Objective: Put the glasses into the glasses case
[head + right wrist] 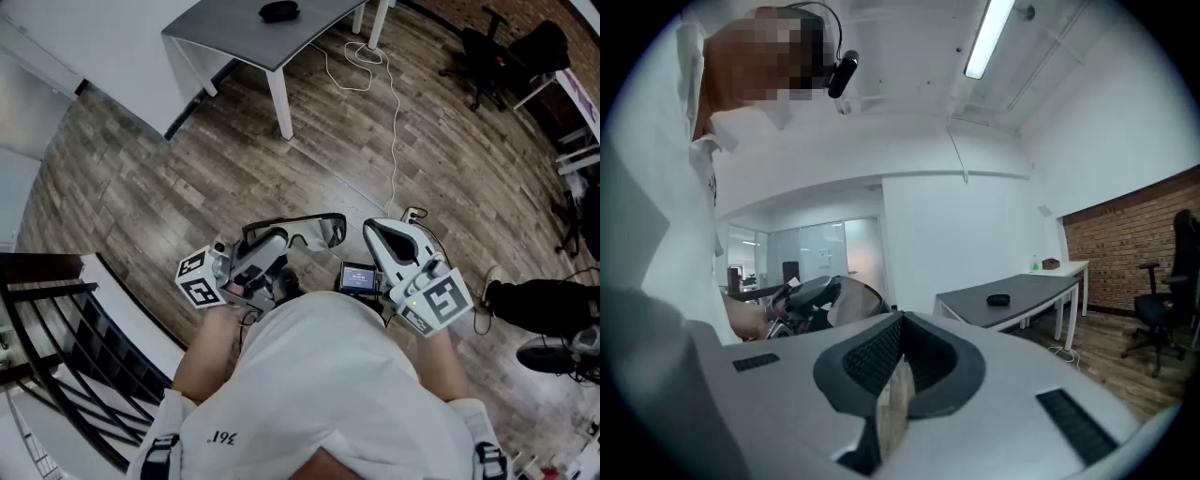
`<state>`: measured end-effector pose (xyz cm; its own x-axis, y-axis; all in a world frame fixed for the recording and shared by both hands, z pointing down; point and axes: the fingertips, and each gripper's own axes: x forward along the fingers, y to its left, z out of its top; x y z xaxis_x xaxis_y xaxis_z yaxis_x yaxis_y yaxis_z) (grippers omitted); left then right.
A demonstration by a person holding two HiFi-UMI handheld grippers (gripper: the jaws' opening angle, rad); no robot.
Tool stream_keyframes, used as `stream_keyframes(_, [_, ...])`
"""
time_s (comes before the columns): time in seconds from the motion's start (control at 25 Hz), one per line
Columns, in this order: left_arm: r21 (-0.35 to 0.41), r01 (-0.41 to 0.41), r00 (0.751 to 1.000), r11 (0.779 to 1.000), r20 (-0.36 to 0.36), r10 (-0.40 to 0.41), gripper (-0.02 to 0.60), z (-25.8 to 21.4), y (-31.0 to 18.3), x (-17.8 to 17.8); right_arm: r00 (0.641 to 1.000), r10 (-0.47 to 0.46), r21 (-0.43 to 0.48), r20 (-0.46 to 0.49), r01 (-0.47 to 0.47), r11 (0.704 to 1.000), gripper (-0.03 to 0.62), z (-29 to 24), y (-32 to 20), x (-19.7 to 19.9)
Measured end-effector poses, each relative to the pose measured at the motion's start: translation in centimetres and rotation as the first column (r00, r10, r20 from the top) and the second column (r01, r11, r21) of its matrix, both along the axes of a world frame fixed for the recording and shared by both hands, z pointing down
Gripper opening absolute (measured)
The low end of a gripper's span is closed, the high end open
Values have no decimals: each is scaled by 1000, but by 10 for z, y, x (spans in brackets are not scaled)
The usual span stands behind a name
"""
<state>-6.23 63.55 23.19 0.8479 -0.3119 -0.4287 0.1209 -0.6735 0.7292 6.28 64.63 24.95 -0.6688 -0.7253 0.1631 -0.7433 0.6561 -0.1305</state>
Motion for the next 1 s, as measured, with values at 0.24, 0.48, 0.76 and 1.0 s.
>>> stream_keyframes(0.24, [-2, 14, 1000, 1000, 1, -14, 146, 1, -2, 2, 998, 0, 28, -58, 2, 1000, 8, 0, -2, -1])
stream_keyframes(0.48, [-16, 28, 1000, 999, 0, -28, 146, 4, 1, 5, 993, 5, 43, -122, 0, 999, 8, 8, 2, 0])
stream_keyframes(0.76, [-12, 45, 999, 999, -3, -45, 146, 0, -1, -1, 980, -48, 156, -194, 79, 985, 45, -10, 6, -12])
stream_keyframes(1.0, [-30, 38, 999, 999, -15, -39, 146, -2, -3, 3, 912, -92, 212, -400, 190, 959, 307, -4, 8, -34])
